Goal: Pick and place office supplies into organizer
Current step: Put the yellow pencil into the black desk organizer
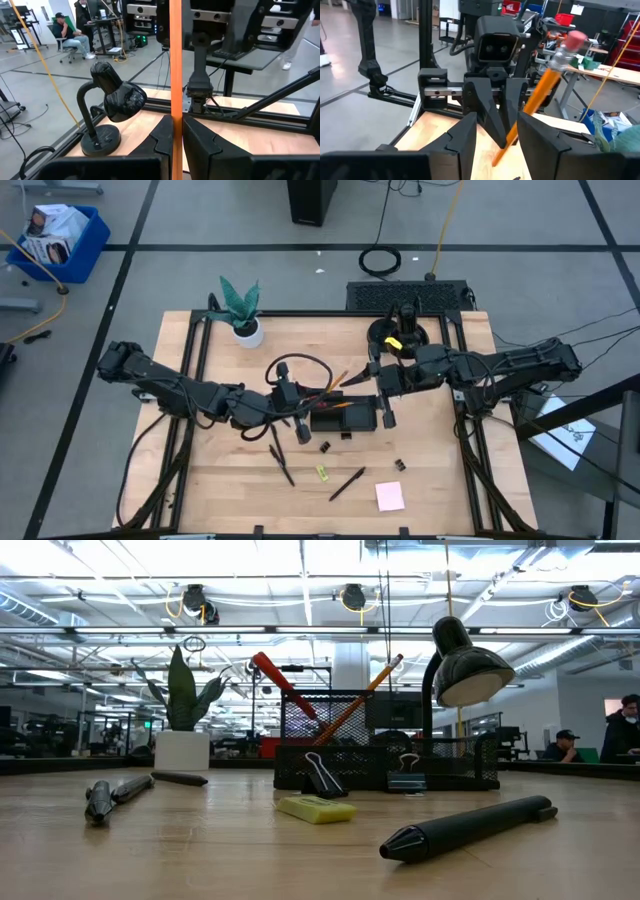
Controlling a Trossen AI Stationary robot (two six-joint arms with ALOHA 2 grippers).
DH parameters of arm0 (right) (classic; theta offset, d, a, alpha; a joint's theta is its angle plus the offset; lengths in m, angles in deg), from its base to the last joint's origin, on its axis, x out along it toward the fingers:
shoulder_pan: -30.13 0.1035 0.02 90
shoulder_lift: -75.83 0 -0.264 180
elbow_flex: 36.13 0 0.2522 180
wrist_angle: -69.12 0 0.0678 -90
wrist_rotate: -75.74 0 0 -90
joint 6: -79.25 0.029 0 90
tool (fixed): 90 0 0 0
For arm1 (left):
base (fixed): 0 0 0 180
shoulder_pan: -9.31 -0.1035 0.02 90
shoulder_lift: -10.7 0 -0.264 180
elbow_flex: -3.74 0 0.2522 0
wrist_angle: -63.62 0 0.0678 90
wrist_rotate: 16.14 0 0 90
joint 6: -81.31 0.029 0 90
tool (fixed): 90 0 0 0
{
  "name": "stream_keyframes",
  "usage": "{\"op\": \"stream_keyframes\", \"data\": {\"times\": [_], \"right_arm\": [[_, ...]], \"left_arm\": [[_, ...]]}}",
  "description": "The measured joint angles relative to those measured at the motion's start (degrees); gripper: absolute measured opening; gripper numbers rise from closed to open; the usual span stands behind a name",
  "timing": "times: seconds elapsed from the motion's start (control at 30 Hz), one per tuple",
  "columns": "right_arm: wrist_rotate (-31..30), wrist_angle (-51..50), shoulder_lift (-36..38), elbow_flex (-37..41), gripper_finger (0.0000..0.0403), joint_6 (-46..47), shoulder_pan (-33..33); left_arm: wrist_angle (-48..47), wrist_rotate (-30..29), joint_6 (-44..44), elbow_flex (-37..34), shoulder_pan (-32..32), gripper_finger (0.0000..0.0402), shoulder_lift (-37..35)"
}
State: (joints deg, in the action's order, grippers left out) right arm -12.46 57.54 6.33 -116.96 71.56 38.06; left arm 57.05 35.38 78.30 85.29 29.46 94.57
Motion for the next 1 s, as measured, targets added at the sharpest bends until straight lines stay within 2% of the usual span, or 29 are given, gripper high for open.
{"op": "stream_keyframes", "data": {"times": [0.4,0.53,1.0], "right_arm": [[0.0,0.3,0.0,0.0,0.0133,0.0,-1.7],[3.0,1.8,-0.8,0.0,0.0133,1.6,-2.7],[2.9,5.8,-3.3,0.0,0.0131,0.8,-2.7]], "left_arm": [[0.6,0.0,0.9,0.0,0.0,0.0033,0.0],[0.6,0.0,1.0,0.0,0.0,0.0033,0.0],[0.4,0.0,1.0,0.0,0.0,0.0033,0.0]]}}
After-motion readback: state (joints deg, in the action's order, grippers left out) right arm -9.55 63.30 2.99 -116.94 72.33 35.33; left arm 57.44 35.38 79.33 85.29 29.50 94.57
